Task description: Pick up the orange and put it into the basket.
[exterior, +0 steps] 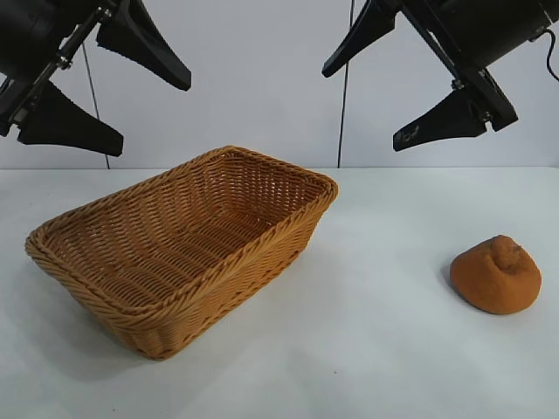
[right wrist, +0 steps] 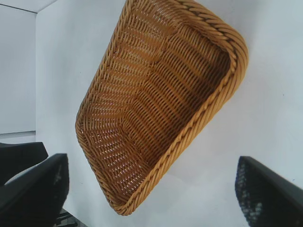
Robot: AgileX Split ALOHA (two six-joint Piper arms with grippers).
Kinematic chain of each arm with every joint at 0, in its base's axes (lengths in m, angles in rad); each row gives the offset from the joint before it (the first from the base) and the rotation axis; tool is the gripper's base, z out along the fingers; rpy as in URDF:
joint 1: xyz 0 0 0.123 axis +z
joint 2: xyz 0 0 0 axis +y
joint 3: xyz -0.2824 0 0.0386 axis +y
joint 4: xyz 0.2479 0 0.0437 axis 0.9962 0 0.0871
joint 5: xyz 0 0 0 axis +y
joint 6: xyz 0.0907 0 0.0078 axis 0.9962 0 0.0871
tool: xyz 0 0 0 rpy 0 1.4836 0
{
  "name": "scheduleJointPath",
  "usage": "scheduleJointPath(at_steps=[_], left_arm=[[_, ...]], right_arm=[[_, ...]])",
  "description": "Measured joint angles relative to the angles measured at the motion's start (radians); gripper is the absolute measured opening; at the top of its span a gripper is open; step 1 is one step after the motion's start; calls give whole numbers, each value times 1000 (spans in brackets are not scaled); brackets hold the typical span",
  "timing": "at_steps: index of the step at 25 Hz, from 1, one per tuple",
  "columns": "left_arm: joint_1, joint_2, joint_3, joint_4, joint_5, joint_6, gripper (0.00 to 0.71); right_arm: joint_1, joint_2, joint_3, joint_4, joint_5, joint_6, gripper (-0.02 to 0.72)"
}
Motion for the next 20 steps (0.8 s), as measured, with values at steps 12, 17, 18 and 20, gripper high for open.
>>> scheduleJointPath(at_steps=[12, 17, 18, 20], left_arm=[[0, 0, 0, 2, -26, 0, 616], [0, 0, 0, 2, -128, 0, 616], [0, 0, 0, 2, -139, 0, 616], [0, 0, 0, 2, -152, 0, 616]], right_arm=[[0, 0, 0, 0, 0, 0, 652], [0, 0, 0, 0, 0, 0, 652], [0, 0, 0, 0, 0, 0, 652], [0, 0, 0, 0, 0, 0, 652]])
